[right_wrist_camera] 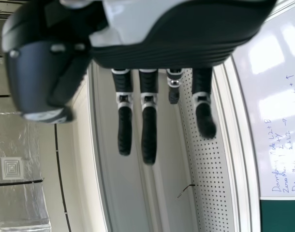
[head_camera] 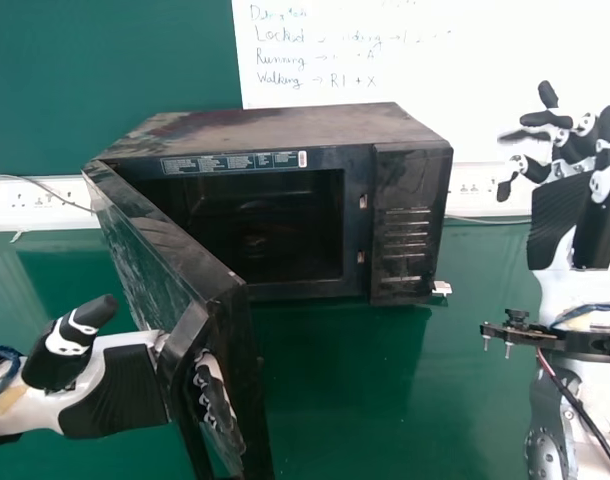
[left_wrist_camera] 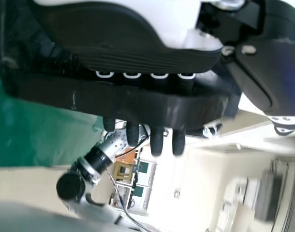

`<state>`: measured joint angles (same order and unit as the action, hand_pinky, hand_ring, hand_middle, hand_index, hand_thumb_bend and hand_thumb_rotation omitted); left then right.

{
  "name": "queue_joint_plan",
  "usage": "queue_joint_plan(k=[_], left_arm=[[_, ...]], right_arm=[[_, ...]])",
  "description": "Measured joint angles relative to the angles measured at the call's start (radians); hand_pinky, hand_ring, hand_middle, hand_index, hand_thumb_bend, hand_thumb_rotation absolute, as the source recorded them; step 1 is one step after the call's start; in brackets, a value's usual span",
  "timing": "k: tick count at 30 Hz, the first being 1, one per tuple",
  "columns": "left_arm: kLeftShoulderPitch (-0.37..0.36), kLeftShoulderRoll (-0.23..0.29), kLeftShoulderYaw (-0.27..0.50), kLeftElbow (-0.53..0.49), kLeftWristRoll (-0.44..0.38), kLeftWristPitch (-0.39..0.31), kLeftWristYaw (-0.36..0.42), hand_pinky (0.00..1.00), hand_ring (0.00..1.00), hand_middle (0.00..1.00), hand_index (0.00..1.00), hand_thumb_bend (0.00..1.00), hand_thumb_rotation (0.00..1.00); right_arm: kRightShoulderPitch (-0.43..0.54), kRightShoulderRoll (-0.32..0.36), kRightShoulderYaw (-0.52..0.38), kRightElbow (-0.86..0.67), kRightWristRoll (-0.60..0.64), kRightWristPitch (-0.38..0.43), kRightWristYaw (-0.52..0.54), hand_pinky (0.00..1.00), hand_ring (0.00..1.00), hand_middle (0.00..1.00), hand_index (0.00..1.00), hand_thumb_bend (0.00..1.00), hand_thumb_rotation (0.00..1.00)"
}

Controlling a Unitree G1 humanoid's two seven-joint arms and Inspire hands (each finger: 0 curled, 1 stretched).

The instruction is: Open the door of oven

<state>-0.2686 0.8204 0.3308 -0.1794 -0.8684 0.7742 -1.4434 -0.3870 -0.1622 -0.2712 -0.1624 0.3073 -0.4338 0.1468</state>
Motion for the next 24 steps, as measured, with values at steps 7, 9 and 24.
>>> queue_joint_plan(k=[7, 9, 24], left_arm=[[0.075, 0.016, 0.152, -0.004, -0.041, 0.015, -0.006, 0.17, 0.25, 0.4, 0.46, 0.75, 0.21], [0.107, 0.044, 0.195, 0.036, -0.04, -0.001, -0.053, 0.1, 0.18, 0.28, 0.43, 0.95, 0.21], [0.194, 0.213, 0.334, 0.108, -0.046, 0.071, -0.105, 0.04, 0.09, 0.18, 0.48, 0.53, 0.06]], right_arm=[[-0.002, -0.001, -0.001, 0.001, 0.006, 0.0, 0.004, 0.78, 0.87, 0.92, 0.87, 1.0, 1.0], [-0.003, -0.001, -0.001, 0.001, 0.009, 0.0, 0.007, 0.77, 0.86, 0.91, 0.87, 1.0, 1.0], [-0.004, -0.004, -0.002, -0.007, 0.034, 0.01, 0.009, 0.6, 0.75, 0.88, 0.86, 1.0, 1.0]])
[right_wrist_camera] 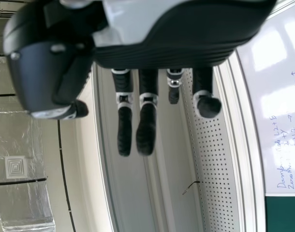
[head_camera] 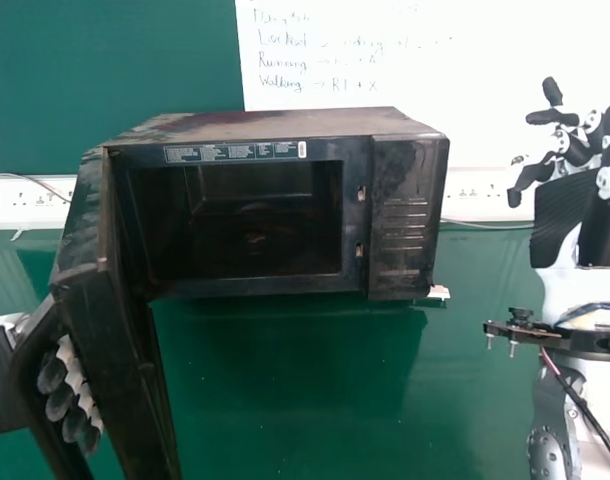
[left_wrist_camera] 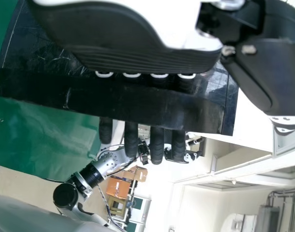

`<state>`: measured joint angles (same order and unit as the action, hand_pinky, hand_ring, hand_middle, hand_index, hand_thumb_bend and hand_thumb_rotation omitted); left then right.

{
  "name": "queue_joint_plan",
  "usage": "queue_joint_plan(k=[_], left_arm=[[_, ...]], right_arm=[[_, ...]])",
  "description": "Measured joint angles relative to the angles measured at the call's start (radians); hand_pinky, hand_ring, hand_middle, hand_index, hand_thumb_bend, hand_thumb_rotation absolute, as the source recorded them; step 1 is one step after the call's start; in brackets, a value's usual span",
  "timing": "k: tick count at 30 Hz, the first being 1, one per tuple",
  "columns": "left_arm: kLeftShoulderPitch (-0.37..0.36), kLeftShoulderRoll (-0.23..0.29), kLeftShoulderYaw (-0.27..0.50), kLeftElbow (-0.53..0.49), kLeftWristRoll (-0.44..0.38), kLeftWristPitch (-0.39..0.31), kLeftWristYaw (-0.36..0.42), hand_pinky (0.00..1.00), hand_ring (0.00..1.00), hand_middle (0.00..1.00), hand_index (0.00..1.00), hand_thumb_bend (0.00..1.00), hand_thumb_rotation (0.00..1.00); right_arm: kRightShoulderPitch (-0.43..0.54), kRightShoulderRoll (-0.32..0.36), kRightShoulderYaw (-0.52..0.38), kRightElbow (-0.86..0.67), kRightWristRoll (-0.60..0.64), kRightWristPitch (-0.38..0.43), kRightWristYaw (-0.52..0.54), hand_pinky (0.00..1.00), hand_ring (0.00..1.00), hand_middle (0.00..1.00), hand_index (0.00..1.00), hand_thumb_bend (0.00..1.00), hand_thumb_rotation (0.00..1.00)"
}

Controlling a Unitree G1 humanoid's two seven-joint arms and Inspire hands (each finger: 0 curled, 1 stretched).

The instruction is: Open the door of oven

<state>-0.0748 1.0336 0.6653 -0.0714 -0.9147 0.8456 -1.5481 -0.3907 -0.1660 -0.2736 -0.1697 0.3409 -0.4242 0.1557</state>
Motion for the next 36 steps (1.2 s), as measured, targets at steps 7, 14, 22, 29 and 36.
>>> queue_joint_plan(k=[7, 14, 22, 29, 36], left_arm=[[0.132, 0.054, 0.206, -0.016, 0.006, 0.071, 0.031, 0.03, 0.08, 0.16, 0.48, 0.52, 0.06], [0.113, -0.149, 0.252, -0.041, 0.033, -0.182, 0.046, 0.09, 0.16, 0.26, 0.43, 0.95, 0.34], [0.214, -0.165, 0.445, -0.082, 0.05, -0.188, 0.161, 0.22, 0.24, 0.26, 0.47, 0.52, 0.07], [0.137, -0.239, 0.436, 0.126, 0.147, -0.551, 0.043, 0.14, 0.21, 0.29, 0.48, 0.51, 0.09], [0.002, -0.187, 0.342, 0.455, 0.079, -0.749, -0.055, 0.17, 0.22, 0.29, 0.53, 1.0, 0.57]], right_arm=[[-0.002, 0.0, -0.001, 0.0, 0.003, 0.0, 0.002, 0.53, 0.69, 0.85, 0.85, 1.0, 1.0], [-0.004, 0.0, 0.001, 0.001, 0.003, 0.0, 0.002, 0.49, 0.63, 0.82, 0.85, 1.0, 1.0], [-0.006, 0.0, 0.0, -0.001, 0.002, 0.003, -0.001, 0.47, 0.59, 0.79, 0.84, 1.0, 1.0], [-0.006, -0.001, 0.002, -0.002, 0.002, 0.003, 0.001, 0.48, 0.59, 0.77, 0.82, 1.0, 1.0], [-0.006, -0.003, 0.001, -0.002, -0.001, 0.003, 0.002, 0.49, 0.6, 0.78, 0.82, 1.0, 1.0]])
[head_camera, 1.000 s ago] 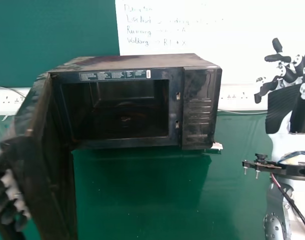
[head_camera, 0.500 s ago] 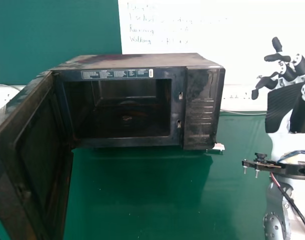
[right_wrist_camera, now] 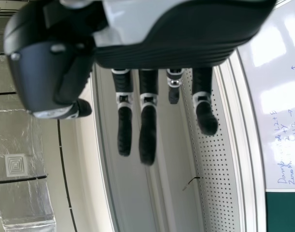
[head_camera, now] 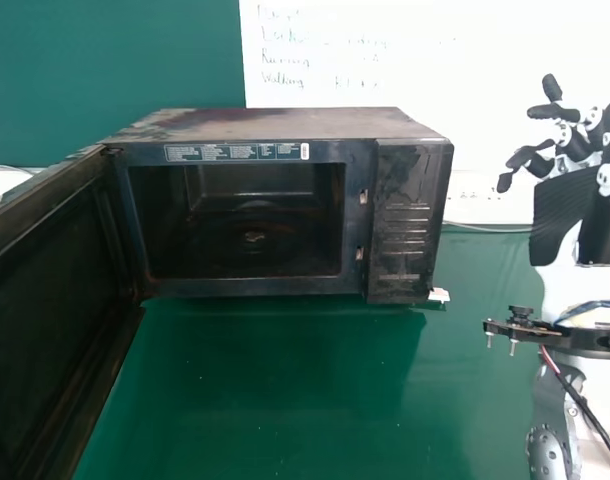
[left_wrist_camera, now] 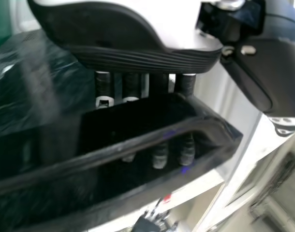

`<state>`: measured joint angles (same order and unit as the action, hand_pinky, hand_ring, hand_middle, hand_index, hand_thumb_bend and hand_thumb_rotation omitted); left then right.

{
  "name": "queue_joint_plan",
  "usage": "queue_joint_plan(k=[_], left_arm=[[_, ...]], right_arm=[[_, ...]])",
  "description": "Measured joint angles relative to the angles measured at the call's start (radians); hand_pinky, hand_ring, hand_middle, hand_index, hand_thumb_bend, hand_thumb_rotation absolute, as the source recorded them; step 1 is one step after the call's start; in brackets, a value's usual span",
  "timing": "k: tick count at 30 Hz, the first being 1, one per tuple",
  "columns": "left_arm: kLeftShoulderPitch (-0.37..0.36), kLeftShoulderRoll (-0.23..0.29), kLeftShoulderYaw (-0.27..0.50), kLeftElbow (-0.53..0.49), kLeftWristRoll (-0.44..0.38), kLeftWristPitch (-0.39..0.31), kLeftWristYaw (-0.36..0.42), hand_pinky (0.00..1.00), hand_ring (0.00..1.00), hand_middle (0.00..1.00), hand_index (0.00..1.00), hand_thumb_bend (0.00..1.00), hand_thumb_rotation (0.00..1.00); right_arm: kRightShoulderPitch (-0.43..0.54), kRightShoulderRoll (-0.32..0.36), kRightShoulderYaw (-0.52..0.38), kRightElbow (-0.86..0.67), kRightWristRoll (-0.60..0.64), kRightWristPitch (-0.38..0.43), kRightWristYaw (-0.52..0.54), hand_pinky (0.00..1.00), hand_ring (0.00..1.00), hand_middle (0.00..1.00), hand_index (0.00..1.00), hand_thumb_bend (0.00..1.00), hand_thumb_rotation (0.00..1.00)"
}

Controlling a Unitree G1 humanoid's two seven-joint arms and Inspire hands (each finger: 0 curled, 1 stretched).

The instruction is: Open the door of oven

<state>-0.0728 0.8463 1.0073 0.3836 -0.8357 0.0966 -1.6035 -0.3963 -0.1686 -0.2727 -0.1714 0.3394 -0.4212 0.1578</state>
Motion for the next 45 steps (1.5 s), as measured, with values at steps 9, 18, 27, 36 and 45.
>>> queue_joint_plan(k=[9, 18, 27, 36, 45], left_arm=[[-0.186, -0.139, -0.041, 0.307, -0.114, -0.101, 0.032, 0.06, 0.1, 0.23, 0.65, 1.0, 0.8], [-0.31, -0.071, -0.041, 0.455, -0.15, -0.083, 0.072, 0.07, 0.12, 0.25, 0.66, 1.0, 0.67], [-0.329, -0.048, -0.096, 0.622, -0.025, -0.176, 0.099, 0.09, 0.17, 0.3, 0.63, 1.0, 0.64], [-0.317, -0.056, -0.096, 0.622, 0.008, -0.234, 0.204, 0.02, 0.18, 0.33, 0.63, 0.97, 0.67], [-0.317, -0.056, -0.097, 0.622, 0.008, -0.233, 0.226, 0.0, 0.11, 0.3, 0.61, 0.99, 0.67]], right_arm=[[0.001, -0.001, 0.002, -0.002, -0.001, 0.002, 0.004, 0.49, 0.6, 0.78, 0.82, 1.0, 1.0], [0.003, -0.002, -0.004, -0.006, 0.002, 0.005, 0.008, 0.49, 0.6, 0.78, 0.83, 1.0, 1.0], [0.003, -0.002, -0.004, -0.006, 0.004, 0.006, 0.018, 0.5, 0.61, 0.78, 0.83, 1.0, 1.0], [0.004, -0.002, -0.005, -0.006, 0.004, 0.006, 0.027, 0.51, 0.61, 0.79, 0.84, 1.0, 1.0], [0.004, -0.002, -0.006, -0.006, 0.005, 0.008, 0.031, 0.5, 0.61, 0.78, 0.83, 1.0, 1.0]])
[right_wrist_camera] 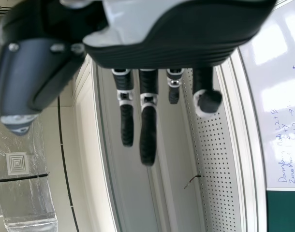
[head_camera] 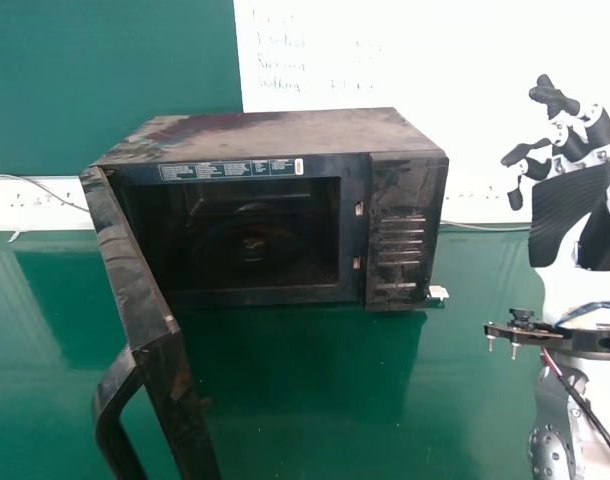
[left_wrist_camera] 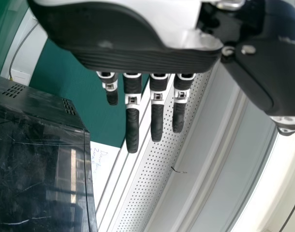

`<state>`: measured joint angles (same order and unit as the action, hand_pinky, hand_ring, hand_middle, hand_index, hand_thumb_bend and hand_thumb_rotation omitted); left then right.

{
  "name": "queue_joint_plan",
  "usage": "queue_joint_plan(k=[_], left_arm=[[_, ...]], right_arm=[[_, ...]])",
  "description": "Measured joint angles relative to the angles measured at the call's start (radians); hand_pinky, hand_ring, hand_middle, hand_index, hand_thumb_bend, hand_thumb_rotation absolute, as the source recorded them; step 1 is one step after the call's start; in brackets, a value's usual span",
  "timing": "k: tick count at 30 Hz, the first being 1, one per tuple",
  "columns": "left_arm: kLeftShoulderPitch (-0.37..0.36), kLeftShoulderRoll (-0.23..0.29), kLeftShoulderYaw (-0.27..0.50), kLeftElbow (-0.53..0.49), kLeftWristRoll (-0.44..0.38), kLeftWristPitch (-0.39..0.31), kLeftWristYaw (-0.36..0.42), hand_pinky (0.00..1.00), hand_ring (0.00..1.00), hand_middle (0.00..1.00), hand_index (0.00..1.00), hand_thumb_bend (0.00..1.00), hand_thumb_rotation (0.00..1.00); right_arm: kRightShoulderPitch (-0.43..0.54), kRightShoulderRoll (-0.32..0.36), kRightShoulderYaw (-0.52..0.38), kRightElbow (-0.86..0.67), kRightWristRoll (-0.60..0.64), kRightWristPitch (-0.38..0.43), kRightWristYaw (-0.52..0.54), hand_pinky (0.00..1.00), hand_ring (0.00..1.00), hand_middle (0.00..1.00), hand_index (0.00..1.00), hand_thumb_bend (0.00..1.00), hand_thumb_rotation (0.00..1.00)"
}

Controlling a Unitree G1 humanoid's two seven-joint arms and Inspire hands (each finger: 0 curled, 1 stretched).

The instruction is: Open the door of oven

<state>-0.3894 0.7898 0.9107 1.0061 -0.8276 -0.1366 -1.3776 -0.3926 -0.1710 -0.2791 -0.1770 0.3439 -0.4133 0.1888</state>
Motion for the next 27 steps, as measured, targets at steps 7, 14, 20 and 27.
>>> queue_joint_plan(k=[7, 14, 20, 27], left_arm=[[0.0, 0.0, 0.0, 0.0, 0.0, -0.006, -0.001, 0.0, 0.08, 0.29, 0.61, 1.0, 0.69], [-0.001, -0.003, 0.0, -0.005, -0.003, -0.012, -0.003, 0.0, 0.03, 0.27, 0.61, 0.99, 0.71], [-0.005, -0.004, 0.0, -0.001, -0.008, -0.012, -0.014, 0.0, 0.02, 0.27, 0.62, 1.0, 0.69], [-0.006, -0.004, 0.002, 0.021, -0.008, -0.011, -0.012, 0.0, 0.02, 0.28, 0.63, 1.0, 0.7]], right_arm=[[0.0, 0.0, -0.001, 0.0, 0.0, 0.001, 0.0, 0.5, 0.61, 0.79, 0.83, 1.0, 1.0], [0.0, 0.0, -0.001, 0.0, 0.0, 0.003, 0.0, 0.51, 0.61, 0.79, 0.83, 1.0, 1.0], [0.0, 0.0, -0.002, 0.0, 0.0, 0.003, 0.002, 0.51, 0.61, 0.79, 0.83, 1.0, 1.0], [0.0, -0.007, -0.003, 0.001, 0.002, 0.003, 0.005, 0.51, 0.61, 0.79, 0.83, 1.0, 1.0]])
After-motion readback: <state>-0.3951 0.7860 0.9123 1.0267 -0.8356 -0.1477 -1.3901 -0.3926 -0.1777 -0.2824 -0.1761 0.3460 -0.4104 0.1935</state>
